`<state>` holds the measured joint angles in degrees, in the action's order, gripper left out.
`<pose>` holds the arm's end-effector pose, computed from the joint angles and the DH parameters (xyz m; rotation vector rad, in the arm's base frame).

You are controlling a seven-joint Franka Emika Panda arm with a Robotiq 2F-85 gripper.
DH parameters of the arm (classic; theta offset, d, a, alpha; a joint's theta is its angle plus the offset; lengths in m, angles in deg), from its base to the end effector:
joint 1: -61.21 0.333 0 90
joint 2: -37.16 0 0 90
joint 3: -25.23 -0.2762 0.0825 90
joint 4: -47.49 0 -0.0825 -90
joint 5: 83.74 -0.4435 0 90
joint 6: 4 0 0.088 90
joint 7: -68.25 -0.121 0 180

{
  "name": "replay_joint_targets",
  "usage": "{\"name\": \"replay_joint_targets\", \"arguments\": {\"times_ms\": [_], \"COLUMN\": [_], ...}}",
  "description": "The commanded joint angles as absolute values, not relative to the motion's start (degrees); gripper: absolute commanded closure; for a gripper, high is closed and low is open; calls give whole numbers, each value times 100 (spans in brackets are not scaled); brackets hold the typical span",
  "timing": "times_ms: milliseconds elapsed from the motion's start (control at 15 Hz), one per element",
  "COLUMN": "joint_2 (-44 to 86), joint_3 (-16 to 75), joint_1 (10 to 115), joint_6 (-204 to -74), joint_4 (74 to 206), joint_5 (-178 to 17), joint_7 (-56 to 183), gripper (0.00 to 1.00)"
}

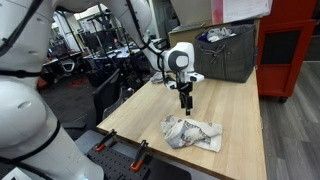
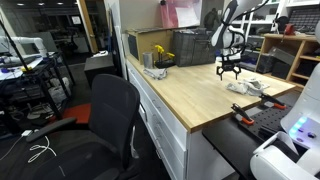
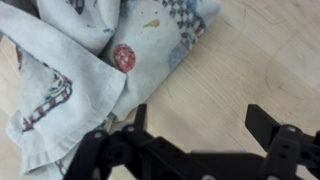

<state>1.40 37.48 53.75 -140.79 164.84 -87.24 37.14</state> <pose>0.5194 -0.2033 0.0182 2.6890 -1.3238 -0.3891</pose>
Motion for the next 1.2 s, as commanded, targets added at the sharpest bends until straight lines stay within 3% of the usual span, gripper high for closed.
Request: {"name": "replay_joint_targets", "arguments": {"times_ms": [0,533,1067,1133], "joint_2": [212,100,-730,-822], "joint_3": [3645,3691,3774,3811], "joint_1": [5246,5301,5458,5494], "joint_6": [-13616,-11568,-11604,-11515], "joint_4": [16401,15792,15547,15522], "joint_5": [-8990,-9078,-9275,-9229], "joint_7": [4356,4332,3605,3512], "gripper": [0,0,0,25]}}
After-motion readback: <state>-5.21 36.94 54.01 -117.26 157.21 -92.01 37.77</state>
